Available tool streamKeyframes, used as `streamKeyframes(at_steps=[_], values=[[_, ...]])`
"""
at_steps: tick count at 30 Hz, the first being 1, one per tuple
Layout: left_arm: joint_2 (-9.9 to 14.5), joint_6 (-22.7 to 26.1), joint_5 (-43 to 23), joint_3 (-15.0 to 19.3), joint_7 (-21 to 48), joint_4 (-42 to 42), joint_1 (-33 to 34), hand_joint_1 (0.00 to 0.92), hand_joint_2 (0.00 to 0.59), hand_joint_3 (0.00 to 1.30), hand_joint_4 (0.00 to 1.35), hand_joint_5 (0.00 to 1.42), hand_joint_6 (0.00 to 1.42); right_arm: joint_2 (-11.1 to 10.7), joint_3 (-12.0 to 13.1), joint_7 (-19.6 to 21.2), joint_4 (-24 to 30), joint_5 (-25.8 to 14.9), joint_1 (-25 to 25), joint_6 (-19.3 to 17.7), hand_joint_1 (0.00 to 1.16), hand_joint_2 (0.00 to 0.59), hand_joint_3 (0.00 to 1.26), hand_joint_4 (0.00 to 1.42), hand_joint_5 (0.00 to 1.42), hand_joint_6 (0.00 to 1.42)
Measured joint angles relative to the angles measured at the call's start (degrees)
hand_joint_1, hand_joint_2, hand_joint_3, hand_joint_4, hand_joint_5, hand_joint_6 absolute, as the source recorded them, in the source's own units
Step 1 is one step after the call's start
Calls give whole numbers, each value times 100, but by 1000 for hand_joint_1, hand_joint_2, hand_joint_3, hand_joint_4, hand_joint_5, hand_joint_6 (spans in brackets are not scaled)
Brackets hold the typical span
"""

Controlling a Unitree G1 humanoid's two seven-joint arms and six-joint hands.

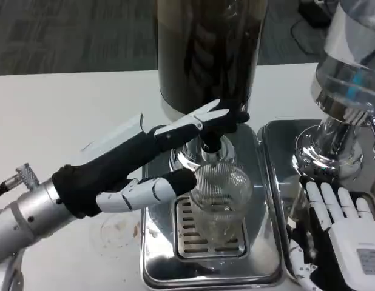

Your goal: Grasp the cup under the faucet to collect the drink, then remove the cup.

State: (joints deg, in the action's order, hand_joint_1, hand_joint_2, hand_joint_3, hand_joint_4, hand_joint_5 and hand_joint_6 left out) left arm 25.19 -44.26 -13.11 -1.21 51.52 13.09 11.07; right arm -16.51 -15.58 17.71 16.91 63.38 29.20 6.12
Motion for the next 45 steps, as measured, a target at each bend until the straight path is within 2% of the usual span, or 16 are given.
streamKeyframes(at_steps=[8,12,16,18,20,22,24,26,27,29,34,41,45], values=[[328,-989,797,-23,-557,227,103,0,254,106,0,81,16,3,0,4,-59,-6,-12,4,87,545,0,0,0,0],[543,-1540,1400,-21,-1024,235,109,0,256,106,0,75,12,2,1,4,-61,-9,-27,4,87,545,0,0,0,0],[619,-1686,1663,-49,-1316,235,107,0,261,106,0,72,10,2,1,4,-61,-37,-43,3,87,545,0,0,0,0],[654,-1726,1786,-88,-1488,234,107,0,262,105,0,71,6,14,17,4,-61,-174,-67,-4,87,545,0,0,0,0],[691,-1736,1834,-150,-1606,234,107,0,263,105,0,71,2,52,87,3,-61,-399,-68,-44,89,544,1,0,0,0],[757,-1736,1859,-213,-1741,234,105,0,263,106,0,71,0,108,264,3,-53,-1018,-31,-211,161,521,12,0,0,0],[780,-1736,1864,-238,-1797,234,99,0,264,109,0,70,0,102,339,-20,-45,-1300,-15,-319,202,512,28,0,0,0],[821,-1734,1883,-275,-1888,234,92,0,265,111,0,70,0,63,390,-166,-12,-1754,-53,-558,272,477,25,0,0,14],[822,-1734,1891,-283,-1902,233,90,0,265,112,0,70,0,58,390,-191,-10,-1800,-69,-596,302,467,14,0,0,28],[836,-1730,1933,-329,-1991,222,82,0,265,114,0,70,1,-10,405,-485,-37,-2206,-205,-794,349,434,1,0,0,56],[907,-1597,1954,-361,-2103,71,19,0,266,121,0,70,4,11,593,-882,-80,-3182,-242,-1120,413,366,0,0,0,86],[986,-1333,1988,-409,-2204,-224,-99,0,268,128,0,76,6,23,706,-1212,69,-3568,-306,-1130,440,302,0,0,0,94],[997,-1214,2011,-412,-2252,-342,-145,0,268,132,0,79,6,39,732,-1421,171,-3617,-431,-1100,445,257,0,0,0,61]])
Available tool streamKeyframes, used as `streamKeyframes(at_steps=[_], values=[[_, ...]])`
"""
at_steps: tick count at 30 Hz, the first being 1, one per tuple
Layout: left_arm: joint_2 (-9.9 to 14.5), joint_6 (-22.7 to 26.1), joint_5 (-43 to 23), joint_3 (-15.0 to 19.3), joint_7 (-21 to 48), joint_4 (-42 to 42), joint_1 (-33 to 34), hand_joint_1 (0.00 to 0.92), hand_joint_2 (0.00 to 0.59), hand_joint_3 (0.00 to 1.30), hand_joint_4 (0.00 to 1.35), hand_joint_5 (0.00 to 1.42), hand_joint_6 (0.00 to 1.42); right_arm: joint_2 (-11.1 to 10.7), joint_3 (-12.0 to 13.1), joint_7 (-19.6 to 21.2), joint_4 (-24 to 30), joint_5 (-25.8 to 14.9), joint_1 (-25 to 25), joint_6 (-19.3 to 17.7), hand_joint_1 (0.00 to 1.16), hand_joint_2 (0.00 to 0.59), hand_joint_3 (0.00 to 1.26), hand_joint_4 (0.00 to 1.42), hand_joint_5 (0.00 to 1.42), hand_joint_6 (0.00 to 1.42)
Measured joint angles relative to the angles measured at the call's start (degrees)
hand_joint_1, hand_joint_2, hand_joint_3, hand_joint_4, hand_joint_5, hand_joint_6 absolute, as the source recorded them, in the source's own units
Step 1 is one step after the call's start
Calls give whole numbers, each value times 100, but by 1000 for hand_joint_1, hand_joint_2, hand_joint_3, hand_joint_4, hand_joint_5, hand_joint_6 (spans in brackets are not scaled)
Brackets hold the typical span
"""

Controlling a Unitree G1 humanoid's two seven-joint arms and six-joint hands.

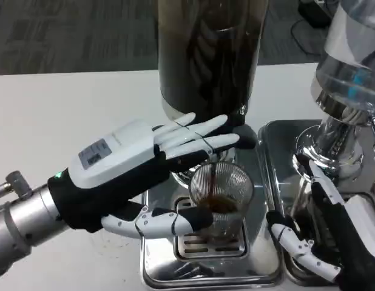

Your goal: Grasp the cup under the faucet to collect the drink, then remove the cup.

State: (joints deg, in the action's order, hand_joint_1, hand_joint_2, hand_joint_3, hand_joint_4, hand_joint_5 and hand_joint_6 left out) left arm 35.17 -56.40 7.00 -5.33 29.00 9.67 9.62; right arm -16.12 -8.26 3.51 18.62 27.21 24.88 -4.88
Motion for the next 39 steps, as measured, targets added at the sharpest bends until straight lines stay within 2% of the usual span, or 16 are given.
streamKeyframes(at_steps=[2,7,11,15,20,24,39], values=[[3,33,5,0,-2,-34,-8,0,268,134,0,80,6,9,4,-86,25,-10,-37,42,452,248,0,0,0,41],[9,145,5,-4,-30,-140,-56,0,269,136,0,81,6,9,12,-507,143,-9,-202,447,469,206,0,0,0,0],[9,200,7,-4,-55,-185,-77,0,269,136,0,81,6,7,-3,-667,160,31,-306,616,470,199,0,0,0,0],[12,232,12,-4,-73,-218,-87,0,270,136,0,87,7,6,-30,-859,165,6,-402,727,548,171,0,0,0,0],[23,274,18,-1,-78,-256,-96,0,270,143,0,92,7,56,-122,-864,136,33,-579,862,598,159,0,0,0,0],[25,341,20,2,-85,-339,-138,0,270,145,0,99,7,199,-165,-864,19,25,-753,1019,621,155,0,0,0,0],[71,462,32,25,-176,-494,-253,0,273,155,0,106,8,208,-256,-923,-252,-168,-1030,1055,636,159,0,0,0,0]])
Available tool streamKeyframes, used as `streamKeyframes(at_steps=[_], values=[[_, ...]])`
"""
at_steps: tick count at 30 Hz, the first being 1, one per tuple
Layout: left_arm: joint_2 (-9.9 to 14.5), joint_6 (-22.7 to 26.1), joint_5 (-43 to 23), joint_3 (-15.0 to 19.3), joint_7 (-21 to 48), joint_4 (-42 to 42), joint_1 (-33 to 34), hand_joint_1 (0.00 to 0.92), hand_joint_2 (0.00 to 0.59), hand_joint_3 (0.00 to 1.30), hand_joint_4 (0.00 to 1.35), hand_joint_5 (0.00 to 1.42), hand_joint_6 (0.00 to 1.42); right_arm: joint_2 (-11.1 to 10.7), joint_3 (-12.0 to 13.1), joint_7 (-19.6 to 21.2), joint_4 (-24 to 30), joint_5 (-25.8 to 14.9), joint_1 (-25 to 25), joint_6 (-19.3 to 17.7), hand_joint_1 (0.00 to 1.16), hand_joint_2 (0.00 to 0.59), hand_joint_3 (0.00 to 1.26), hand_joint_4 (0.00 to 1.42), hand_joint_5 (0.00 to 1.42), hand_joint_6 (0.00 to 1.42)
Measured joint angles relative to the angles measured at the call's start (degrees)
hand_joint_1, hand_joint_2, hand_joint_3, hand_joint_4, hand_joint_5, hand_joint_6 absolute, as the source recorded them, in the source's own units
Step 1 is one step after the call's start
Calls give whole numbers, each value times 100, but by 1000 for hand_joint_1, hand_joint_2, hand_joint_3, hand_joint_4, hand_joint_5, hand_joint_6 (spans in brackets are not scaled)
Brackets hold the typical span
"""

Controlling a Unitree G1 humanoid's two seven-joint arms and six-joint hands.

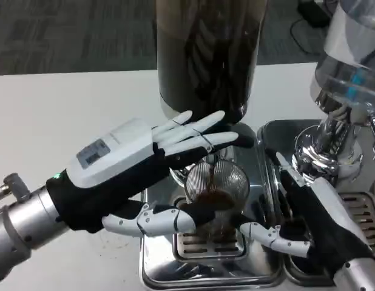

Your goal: Grasp the cup under the faucet to collect the drink, then remove the cup.

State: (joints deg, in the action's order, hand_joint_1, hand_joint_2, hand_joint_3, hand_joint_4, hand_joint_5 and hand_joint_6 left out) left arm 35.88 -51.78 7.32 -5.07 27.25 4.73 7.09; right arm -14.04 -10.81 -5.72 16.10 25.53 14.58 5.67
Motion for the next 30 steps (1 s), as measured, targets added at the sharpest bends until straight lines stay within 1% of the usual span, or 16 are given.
streamKeyframes(at_steps=[6,9,13,14,16,20,30], values=[[4,0,0,3,-1,-2,-3,0,275,156,0,107,8,-36,-25,-200,8,-226,11,-28,634,157,0,0,0,0],[5,3,2,4,-19,-10,-17,0,276,160,0,107,8,-105,-48,-348,8,-323,11,-84,633,156,0,0,0,0],[14,51,2,16,-26,-77,-65,0,276,163,0,107,8,-142,-54,-380,8,-352,29,-112,638,154,0,0,0,0],[22,58,1,26,-27,-90,-78,0,276,164,0,107,9,-130,-57,-370,6,-351,27,-112,640,153,0,0,0,0],[31,77,1,57,-27,-121,-106,0,277,165,0,107,2,-34,-90,-308,-20,-341,-6,-112,643,151,0,0,0,0],[34,105,11,119,-33,-205,-189,0,272,165,0,89,0,49,-158,-224,-124,-319,-87,-113,647,149,0,0,0,0],[35,237,202,366,-184,-333,-435,0,270,166,0,75,0,102,-252,-206,-247,-345,-143,-183,659,144,0,0,0,0]])
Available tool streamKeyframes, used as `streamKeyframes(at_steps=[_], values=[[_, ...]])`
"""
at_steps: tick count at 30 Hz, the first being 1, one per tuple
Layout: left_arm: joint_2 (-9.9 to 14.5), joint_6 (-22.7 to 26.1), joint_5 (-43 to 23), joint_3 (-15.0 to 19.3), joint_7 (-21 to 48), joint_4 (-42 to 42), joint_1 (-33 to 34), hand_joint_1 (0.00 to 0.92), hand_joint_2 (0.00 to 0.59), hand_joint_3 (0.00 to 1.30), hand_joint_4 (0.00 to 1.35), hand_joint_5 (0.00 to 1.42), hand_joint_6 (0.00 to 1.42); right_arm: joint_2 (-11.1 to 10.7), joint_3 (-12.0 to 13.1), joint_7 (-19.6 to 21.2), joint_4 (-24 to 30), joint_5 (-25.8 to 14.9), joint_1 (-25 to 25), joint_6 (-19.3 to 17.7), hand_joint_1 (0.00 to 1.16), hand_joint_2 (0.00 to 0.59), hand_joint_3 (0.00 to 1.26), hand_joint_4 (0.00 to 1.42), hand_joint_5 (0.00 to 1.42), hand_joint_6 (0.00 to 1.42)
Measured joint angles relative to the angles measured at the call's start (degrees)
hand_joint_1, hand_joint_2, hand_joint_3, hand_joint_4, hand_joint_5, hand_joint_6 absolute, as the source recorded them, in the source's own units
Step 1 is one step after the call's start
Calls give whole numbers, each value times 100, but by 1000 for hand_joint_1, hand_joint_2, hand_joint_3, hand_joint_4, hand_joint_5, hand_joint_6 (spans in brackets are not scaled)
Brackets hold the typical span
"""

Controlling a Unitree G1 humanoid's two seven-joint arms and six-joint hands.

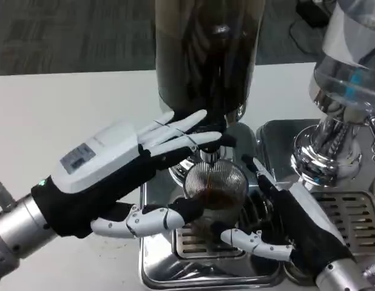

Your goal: Grasp the cup under the faucet to collect the drink, then remove the cup.

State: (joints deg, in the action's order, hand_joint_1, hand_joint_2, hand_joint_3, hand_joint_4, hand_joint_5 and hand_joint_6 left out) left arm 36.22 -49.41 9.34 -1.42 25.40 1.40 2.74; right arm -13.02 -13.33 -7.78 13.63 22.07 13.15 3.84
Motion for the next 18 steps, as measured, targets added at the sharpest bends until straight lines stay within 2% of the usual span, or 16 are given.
streamKeyframes(at_steps=[11,18], values=[[-40,110,148,94,-132,-105,-119,0,269,158,0,66,0,100,-19,15,-233,-42,-138,-119,659,148,0,0,0,0],[-56,138,219,221,-234,-197,-247,0,268,149,0,62,0,145,-29,72,-468,-212,-192,-438,665,146,0,0,0,0]])
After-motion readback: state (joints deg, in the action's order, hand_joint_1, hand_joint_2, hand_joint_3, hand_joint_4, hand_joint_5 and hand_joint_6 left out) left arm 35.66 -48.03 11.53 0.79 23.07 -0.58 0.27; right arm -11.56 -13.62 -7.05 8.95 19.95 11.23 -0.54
